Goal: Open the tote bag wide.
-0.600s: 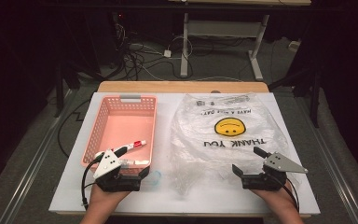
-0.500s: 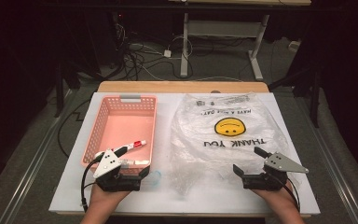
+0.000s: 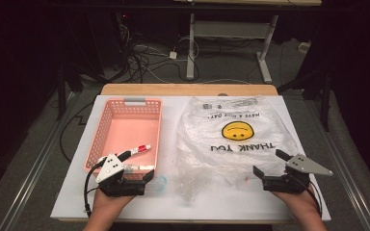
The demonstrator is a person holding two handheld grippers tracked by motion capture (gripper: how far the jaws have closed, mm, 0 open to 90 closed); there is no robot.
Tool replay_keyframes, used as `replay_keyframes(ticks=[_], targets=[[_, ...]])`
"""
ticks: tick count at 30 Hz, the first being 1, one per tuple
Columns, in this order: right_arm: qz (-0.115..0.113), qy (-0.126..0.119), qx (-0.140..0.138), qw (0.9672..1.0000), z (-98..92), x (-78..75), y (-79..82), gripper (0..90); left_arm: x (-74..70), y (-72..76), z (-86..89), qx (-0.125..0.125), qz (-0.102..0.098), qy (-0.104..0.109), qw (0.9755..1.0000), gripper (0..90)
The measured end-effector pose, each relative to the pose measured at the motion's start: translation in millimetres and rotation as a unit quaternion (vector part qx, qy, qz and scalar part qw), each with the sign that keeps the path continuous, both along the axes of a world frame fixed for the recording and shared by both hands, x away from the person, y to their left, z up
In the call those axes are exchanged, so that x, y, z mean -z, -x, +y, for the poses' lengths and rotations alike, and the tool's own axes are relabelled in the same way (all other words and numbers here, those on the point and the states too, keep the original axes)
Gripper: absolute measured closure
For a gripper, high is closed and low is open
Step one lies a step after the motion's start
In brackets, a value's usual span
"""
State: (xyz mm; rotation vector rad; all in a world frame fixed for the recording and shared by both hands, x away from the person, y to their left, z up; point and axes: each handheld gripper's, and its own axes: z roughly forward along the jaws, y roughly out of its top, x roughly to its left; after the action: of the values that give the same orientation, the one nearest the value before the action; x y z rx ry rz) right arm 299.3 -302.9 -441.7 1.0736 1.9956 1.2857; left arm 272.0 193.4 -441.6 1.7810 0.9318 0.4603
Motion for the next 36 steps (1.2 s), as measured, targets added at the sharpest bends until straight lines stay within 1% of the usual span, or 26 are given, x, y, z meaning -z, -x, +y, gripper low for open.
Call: replay_keyframes(ticks=[2, 3, 4, 6, 7, 9, 11, 13, 16, 18, 20, 21, 22, 23, 24, 25, 26, 27, 28, 29, 30, 31, 32, 33, 34, 36], targets=[[0.005, -0.001, 0.022, 0.9998, -14.2, -0.4, -0.9, 1.1, 0.6, -0.4, 0.2, 0.002, 0.002, -0.001, 1.0000, 0.0], [0.005, -0.001, 0.022, 0.9998, -14.2, -0.4, -0.9, 1.1, 0.9, -0.3, 0.0, 0.002, 0.001, -0.002, 1.0000, 0.0], [0.007, -0.007, 0.039, 0.9992, -28.0, -1.5, -1.6, 2.1, 1.0, -0.1, -0.2, 0.002, 0.000, -0.003, 1.0000, 0.0], [0.008, -0.008, 0.047, 0.9988, -34.3, -2.1, -1.9, 2.4, 0.6, 0.1, -0.4, 0.003, 0.000, -0.001, 1.0000, 0.0], [0.010, -0.008, 0.066, 0.9977, -45.7, -3.0, -2.4, 3.4, 0.4, 0.2, -0.5, 0.004, 0.000, -0.002, 1.0000, 0.0], [0.013, -0.008, 0.074, 0.9971, -50.9, -3.2, -2.5, 3.7, 0.0, 0.4, -0.6, 0.005, -0.001, -0.002, 1.0000, 0.0], [0.014, 0.000, 0.090, 0.9958, -60.6, -2.8, -2.6, 4.5, -0.4, 0.4, -0.8, 0.005, -0.001, -0.001, 1.0000, 0.0], [0.026, 0.007, 0.110, 0.9935, -74.0, -0.4, -3.0, 5.5, -0.4, 0.5, -1.0, 0.006, -0.002, 0.000, 1.0000, 0.0], [0.037, 0.008, 0.120, 0.9921, -82.0, 1.6, -3.6, 7.7, 0.0, 0.5, -1.7, 0.010, 0.000, -0.003, 1.0000, 0.0], [0.045, 0.009, 0.127, 0.9908, -88.5, 4.3, -4.3, 12.1, 0.2, 0.9, -2.4, 0.012, 0.000, -0.005, 0.9999, 0.0], [0.061, 0.003, 0.136, 0.9889, -93.5, 8.1, -5.6, 16.0, 0.1, 1.1, -3.1, 0.012, -0.001, -0.006, 0.9999, 0.0], [0.077, -0.008, 0.141, 0.9869, -97.8, 12.7, -8.5, 18.7, -0.2, 1.1, -3.2, 0.012, -0.002, -0.005, 0.9999, 0.0], [0.077, -0.008, 0.141, 0.9869, -97.8, 12.7, -8.5, 18.7, -0.4, 1.2, -3.2, 0.012, -0.003, -0.005, 0.9999, 0.0], [0.084, -0.010, 0.144, 0.9859, -99.1, 14.9, -10.1, 20.0, -0.7, 1.3, -3.2, 0.011, -0.003, -0.005, 0.9999, 0.0], [0.100, -0.011, 0.146, 0.9841, -100.3, 18.6, -13.1, 22.6, -0.9, 1.6, -3.1, 0.009, -0.005, -0.006, 0.9999, 0.0], [0.100, -0.011, 0.146, 0.9841, -100.3, 18.6, -13.1, 22.6, -1.2, 1.9, -2.6, 0.009, -0.006, -0.005, 0.9999, 0.0], [0.118, -0.012, 0.144, 0.9825, -100.4, 22.2, -16.0, 24.8, -1.6, 2.1, -2.3, 0.008, -0.006, -0.004, 0.9999, 0.0], [0.118, -0.012, 0.144, 0.9825, -100.4, 22.2, -16.0, 24.8, -1.9, 2.2, -2.0, 0.007, -0.007, -0.003, 0.9999, 0.0], [0.136, -0.011, 0.139, 0.9809, -99.2, 25.4, -18.6, 28.2, -2.2, 2.5, -1.4, 0.004, -0.007, 0.000, 1.0000, 0.0], [0.147, -0.010, 0.136, 0.9798, -98.5, 27.3, -19.9, 29.1, -2.2, 2.5, -1.4, 0.004, -0.007, 0.000, 1.0000, 0.0], [0.156, -0.008, 0.133, 0.9787, -98.0, 29.7, -21.5, 31.2, -2.2, 1.9, -1.3, 0.005, -0.001, 0.000, 1.0000, 0.0], [0.156, -0.008, 0.133, 0.9787, -98.0, 29.7, -21.5, 31.2, -2.2, 1.9, -1.3, 0.005, -0.001, 0.000, 1.0000, 0.0], [0.168, 0.002, 0.130, 0.9772, -95.6, 30.7, -22.8, 35.6, -2.0, 1.6, -1.4, 0.006, 0.002, -0.001, 1.0000, 0.0], [0.168, 0.002, 0.130, 0.9772, -95.6, 30.7, -22.8, 35.6, -1.7, 1.8, -1.7, 0.007, 0.001, -0.002, 1.0000, 0.0], [0.171, 0.013, 0.127, 0.9770, -93.1, 31.5, -23.4, 40.6, -1.6, 1.9, -1.9, 0.008, 0.001, -0.003, 1.0000, 0.0], [0.178, 0.025, 0.123, 0.9760, -90.2, 32.7, -23.4, 45.9, -1.8, 2.0, -2.0, 0.008, -0.001, -0.001, 1.0000, 0.0]])
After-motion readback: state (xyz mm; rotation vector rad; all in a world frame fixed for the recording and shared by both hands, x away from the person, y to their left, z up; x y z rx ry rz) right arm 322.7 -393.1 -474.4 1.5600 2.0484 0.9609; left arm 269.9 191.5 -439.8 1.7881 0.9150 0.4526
